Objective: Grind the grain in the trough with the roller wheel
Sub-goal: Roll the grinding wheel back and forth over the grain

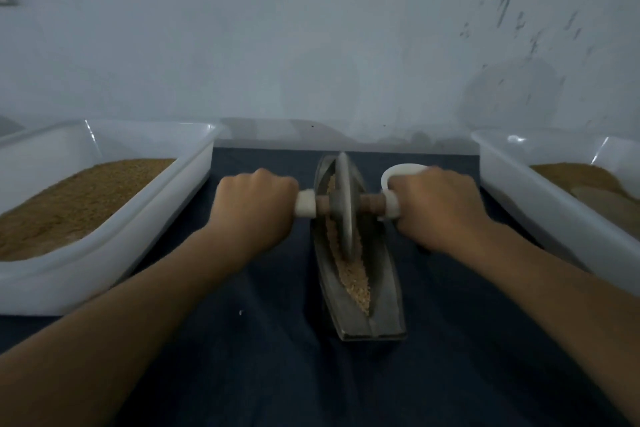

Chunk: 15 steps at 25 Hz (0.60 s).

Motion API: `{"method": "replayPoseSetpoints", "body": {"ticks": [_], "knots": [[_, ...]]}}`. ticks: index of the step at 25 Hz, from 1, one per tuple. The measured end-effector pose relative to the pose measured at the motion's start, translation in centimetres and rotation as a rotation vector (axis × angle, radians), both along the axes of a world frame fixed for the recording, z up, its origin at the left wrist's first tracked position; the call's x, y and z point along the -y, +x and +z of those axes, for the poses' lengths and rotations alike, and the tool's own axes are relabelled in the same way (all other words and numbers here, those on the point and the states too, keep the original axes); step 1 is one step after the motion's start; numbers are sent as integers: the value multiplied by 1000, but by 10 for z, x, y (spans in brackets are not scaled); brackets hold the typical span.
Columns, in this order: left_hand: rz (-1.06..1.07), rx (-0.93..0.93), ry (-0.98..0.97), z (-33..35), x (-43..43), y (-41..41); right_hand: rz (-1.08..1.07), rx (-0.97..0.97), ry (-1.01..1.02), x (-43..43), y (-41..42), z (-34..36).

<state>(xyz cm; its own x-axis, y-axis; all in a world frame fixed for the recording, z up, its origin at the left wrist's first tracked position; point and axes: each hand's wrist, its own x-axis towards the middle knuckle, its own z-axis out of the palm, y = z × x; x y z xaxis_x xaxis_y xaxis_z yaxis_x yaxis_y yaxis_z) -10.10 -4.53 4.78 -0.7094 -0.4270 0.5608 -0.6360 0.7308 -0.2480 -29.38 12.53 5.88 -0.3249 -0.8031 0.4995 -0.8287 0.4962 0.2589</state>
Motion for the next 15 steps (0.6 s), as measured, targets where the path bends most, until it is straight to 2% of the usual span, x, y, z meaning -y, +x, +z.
{"method": "replayPoseSetpoints", "body": {"ticks": [3,6,8,10,11,13,15], "knots": [[-182,-77,-151,-2,-16,32,147,-80,-128,-44,6,-22],[-28,67,-81,5,-16,14,38,-8,-107,-21,-2,-19],[76,110,-3,20,-5,-17,-70,148,-45,15,-8,-8],[96,163,42,35,2,-37,-88,318,39,34,-17,2],[99,168,22,34,4,-38,-90,334,65,33,-18,3],[40,117,-42,22,-4,-16,-37,155,23,8,-14,-6],[-118,16,-122,1,-18,21,89,-51,-59,-25,0,-19]]}}
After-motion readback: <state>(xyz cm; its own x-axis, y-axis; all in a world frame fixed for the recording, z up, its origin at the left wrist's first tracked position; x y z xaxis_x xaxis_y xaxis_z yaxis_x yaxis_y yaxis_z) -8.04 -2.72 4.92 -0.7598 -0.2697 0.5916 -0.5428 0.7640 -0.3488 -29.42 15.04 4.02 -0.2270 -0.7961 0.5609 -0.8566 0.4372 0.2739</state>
